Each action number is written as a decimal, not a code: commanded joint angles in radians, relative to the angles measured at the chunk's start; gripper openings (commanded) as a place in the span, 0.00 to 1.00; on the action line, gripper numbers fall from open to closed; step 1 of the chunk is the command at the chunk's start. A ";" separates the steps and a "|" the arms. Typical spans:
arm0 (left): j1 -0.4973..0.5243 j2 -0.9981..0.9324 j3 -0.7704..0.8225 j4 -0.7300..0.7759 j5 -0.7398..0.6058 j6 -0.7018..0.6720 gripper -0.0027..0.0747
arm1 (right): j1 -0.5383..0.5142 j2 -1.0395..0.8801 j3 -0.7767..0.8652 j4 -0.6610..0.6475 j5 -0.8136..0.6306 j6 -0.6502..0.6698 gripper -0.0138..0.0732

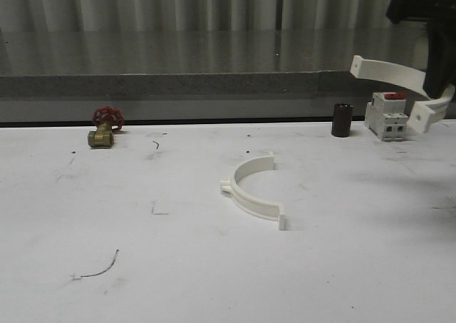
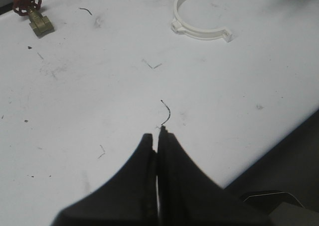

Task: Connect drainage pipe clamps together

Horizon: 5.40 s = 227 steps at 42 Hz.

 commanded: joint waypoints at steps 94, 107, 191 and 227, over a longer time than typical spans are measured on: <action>0.000 0.003 -0.028 -0.009 -0.066 0.001 0.01 | 0.212 0.404 -0.200 -0.083 -0.099 0.349 0.37; 0.000 0.003 -0.028 -0.009 -0.066 0.001 0.01 | 0.212 0.404 -0.200 -0.082 -0.093 0.349 0.37; 0.000 0.003 -0.028 -0.009 -0.066 0.001 0.01 | 0.076 -1.119 0.694 0.065 -0.335 -0.319 0.53; 0.000 0.003 -0.028 -0.009 -0.066 0.001 0.01 | 0.076 -1.129 0.697 0.065 -0.359 -0.319 0.13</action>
